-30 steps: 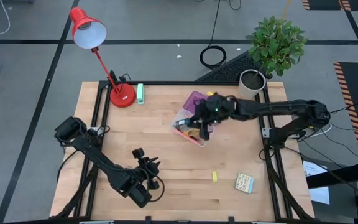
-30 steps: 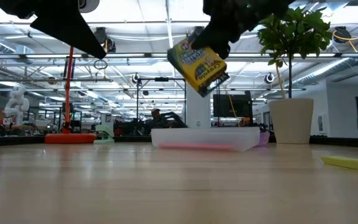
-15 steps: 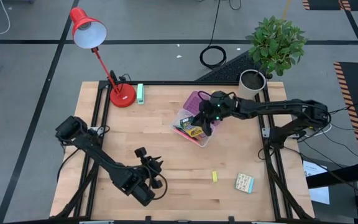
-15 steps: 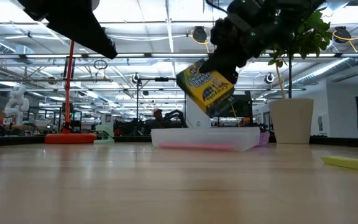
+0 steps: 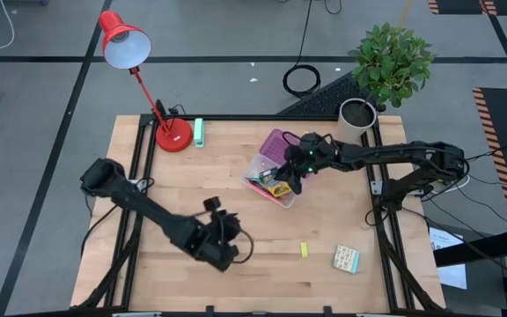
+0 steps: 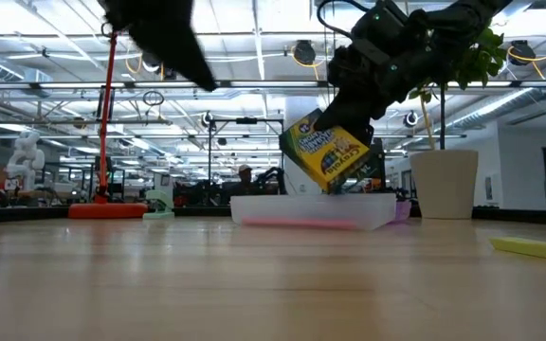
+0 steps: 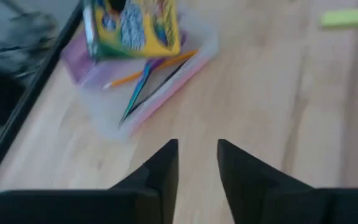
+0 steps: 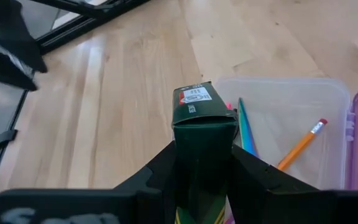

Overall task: Pack school essentials
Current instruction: Put the yellow crayon box into the purple supply box

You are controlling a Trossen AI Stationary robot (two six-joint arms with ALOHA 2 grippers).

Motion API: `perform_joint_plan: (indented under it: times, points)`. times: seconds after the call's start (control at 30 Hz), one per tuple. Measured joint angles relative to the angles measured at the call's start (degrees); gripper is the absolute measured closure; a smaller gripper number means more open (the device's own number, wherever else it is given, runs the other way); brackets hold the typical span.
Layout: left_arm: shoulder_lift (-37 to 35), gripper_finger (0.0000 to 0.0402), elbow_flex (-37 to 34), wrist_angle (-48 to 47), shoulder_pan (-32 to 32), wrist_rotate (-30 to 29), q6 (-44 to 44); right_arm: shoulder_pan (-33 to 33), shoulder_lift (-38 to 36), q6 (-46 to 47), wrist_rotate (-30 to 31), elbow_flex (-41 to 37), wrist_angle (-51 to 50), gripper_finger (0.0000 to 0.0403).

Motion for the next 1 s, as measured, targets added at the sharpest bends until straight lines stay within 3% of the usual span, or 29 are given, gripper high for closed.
perform_joint_plan:
  times: [0.3, 0.5, 0.73, 1.0]
  points:
    - [-7.65, 0.0187, 0.17, 14.99, 13.25, 10.54, 21.95, -0.11, 0.00, -3.56, -3.29, -0.22, 1.44, 0.0302]
    - [-7.80, 0.0138, 0.11, 19.46, 22.08, 18.84, 28.39, -0.11, 0.00, -7.42, -2.99, -0.22, 4.17, 0.0302]
    - [-7.66, 0.0128, 0.11, 20.09, 25.87, 18.99, 29.03, -0.11, -0.02, -8.12, -2.75, -0.22, 8.33, 0.0302]
    - [-7.90, 0.0128, 0.09, 18.81, 25.65, 14.98, 29.60, 0.31, -0.03, 2.15, 1.29, -3.94, 22.18, 0.0302]
